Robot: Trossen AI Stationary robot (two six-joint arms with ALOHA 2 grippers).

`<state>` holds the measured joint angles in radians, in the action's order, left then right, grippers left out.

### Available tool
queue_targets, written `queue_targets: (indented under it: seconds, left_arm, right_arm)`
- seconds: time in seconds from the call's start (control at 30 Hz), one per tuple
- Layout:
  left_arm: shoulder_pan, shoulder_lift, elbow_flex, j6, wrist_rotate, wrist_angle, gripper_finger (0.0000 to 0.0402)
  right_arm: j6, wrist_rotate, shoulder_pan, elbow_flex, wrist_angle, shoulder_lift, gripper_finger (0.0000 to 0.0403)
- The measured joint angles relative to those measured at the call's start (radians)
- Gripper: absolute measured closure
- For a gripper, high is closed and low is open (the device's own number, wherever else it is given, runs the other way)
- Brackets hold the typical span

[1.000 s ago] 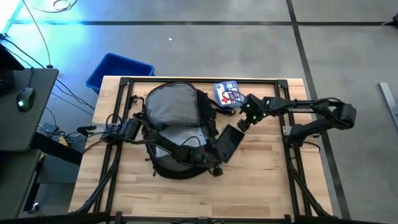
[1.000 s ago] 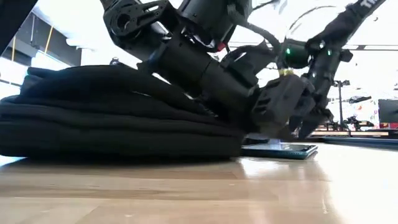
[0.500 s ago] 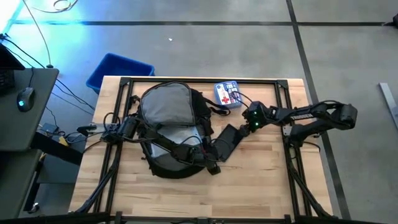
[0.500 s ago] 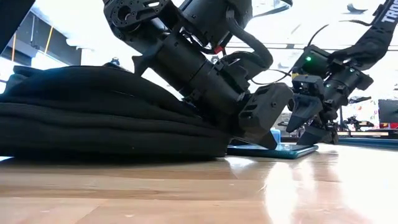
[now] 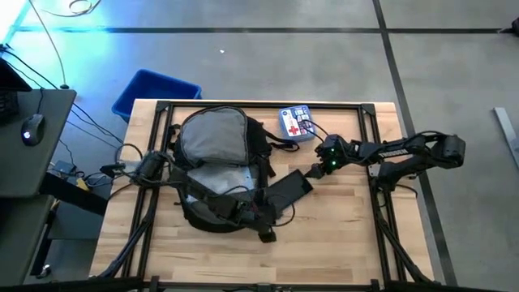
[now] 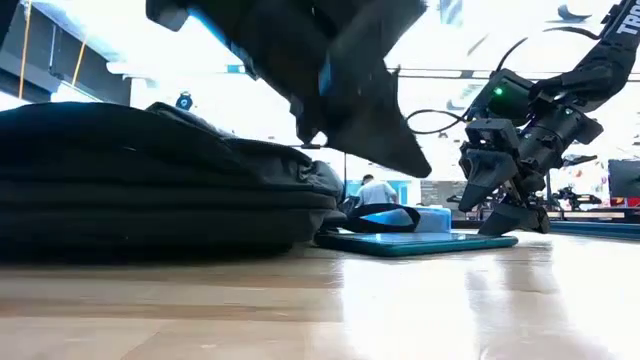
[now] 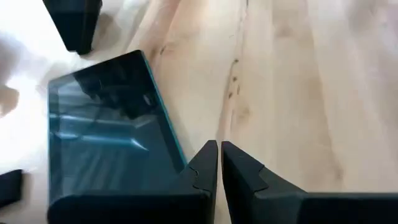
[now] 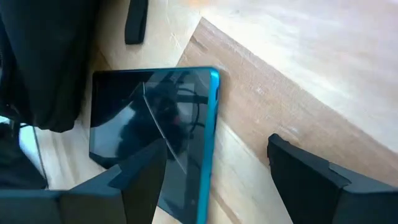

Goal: Unpack backpack
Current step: Put the blue cellphone into the white backpack

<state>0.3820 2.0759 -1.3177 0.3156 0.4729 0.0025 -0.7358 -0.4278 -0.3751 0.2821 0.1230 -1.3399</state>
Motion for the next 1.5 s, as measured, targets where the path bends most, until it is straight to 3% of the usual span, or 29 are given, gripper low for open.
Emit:
queue_targets:
  seconds: [0.2,0.33,0.9,1.07,1.3,1.5]
  left_arm:
    - [-0.005,0.03,-0.001,0.173,-0.038,-0.201,0.0401]
    - [-0.006,0.056,-0.002,0.25,0.006,-0.279,0.0401]
    - [-0.045,0.088,0.001,0.117,0.052,-0.158,0.0401]
    - [-0.049,0.091,0.001,0.076,0.079,-0.112,0.0401]
    - [-0.062,0.096,0.006,0.073,0.128,-0.093,0.0401]
    - [-0.053,0.096,0.006,0.072,0.131,-0.091,0.0401]
  right_arm:
    - [-0.04,0.0,0.031,0.0,0.0,0.0,0.0142]
    - [-0.091,0.007,0.06,-0.001,0.011,0.0,0.0142]
    - [-0.195,0.119,0.216,-0.004,0.085,-0.001,0.0144]
    - [-0.162,0.077,0.248,-0.006,0.148,-0.006,0.0155]
    - [-0.172,0.085,0.249,-0.007,0.151,-0.005,0.0201]
    - [-0.157,0.128,0.249,-0.002,0.179,-0.001,0.0298]
